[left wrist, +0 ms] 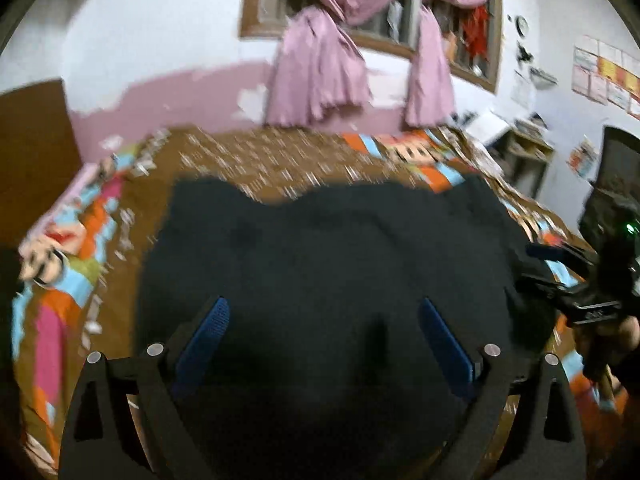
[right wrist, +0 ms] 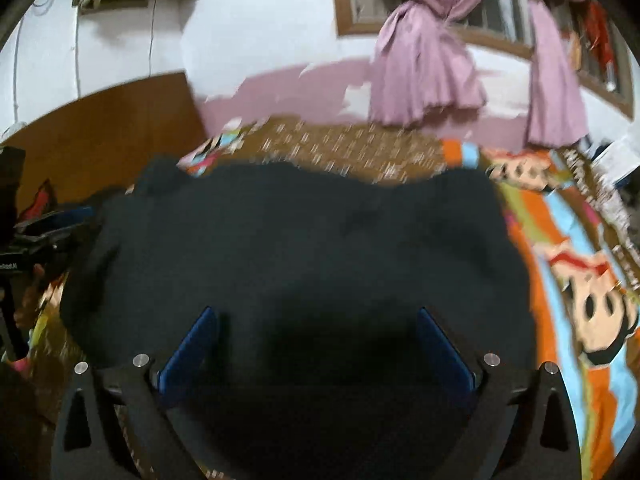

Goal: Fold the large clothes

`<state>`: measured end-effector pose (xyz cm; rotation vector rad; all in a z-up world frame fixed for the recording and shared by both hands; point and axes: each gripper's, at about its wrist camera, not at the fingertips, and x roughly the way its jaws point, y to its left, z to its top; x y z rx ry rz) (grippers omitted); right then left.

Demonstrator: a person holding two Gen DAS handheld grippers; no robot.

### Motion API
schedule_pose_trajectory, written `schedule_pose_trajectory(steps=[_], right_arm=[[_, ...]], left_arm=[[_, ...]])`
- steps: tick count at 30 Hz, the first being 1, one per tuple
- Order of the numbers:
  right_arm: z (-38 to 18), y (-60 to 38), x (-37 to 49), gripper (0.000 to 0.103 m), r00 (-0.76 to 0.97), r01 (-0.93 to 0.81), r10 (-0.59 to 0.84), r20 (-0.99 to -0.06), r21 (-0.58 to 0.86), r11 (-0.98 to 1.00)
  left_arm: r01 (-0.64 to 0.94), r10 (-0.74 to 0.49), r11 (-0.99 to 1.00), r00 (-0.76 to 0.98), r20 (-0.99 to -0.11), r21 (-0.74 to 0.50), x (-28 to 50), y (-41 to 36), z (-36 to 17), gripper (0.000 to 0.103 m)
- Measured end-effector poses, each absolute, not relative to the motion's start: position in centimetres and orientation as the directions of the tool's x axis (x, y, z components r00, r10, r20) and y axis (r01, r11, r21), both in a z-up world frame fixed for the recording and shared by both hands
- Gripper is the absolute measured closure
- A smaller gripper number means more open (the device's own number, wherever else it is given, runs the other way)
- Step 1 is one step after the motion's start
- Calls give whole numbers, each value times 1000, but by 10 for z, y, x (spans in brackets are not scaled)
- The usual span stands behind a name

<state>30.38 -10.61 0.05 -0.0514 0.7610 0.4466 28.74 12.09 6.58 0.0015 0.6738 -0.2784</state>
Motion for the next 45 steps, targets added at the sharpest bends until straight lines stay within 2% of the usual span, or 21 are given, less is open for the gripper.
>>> schedule_pose_trajectory(steps=[2,4,7,13,18,28,31,37,45], right_arm=[[-9,-103,307,3,621,-411,378,-686,126,903],[-13,-103,316,0,616,-415,384,-688,132,900],[-16,-105,339,0,608,-403,355,-710,110,909],[-19,-112,388,0,573,-368,334,-749,130,921],[-33,-104,419,0,563,-389,308,-767,83,918],[-37,-113,463,0,585,-325,237,-775,42,945],[-44,-121,471,0,569,-300,252,-782,88,950],[-53,-131,473,0,528,-301,323,-785,183,936],[-60,-131,471,0,523,-299,334,-784,198,933]], left_arm=[[267,-262,959,715,-648,-93,288,116,52,10],[270,-231,962,705,-670,-48,294,109,42,10],[255,-159,966,698,-698,35,317,97,35,3],[218,-137,976,687,-714,22,359,98,31,1],[190,-103,981,669,-737,36,391,103,23,1],[96,-95,995,680,-727,-40,431,131,26,1],[71,-99,995,673,-733,-69,439,137,25,1],[93,-184,983,623,-760,-161,445,141,16,1],[94,-158,987,637,-754,-127,440,134,9,1]])
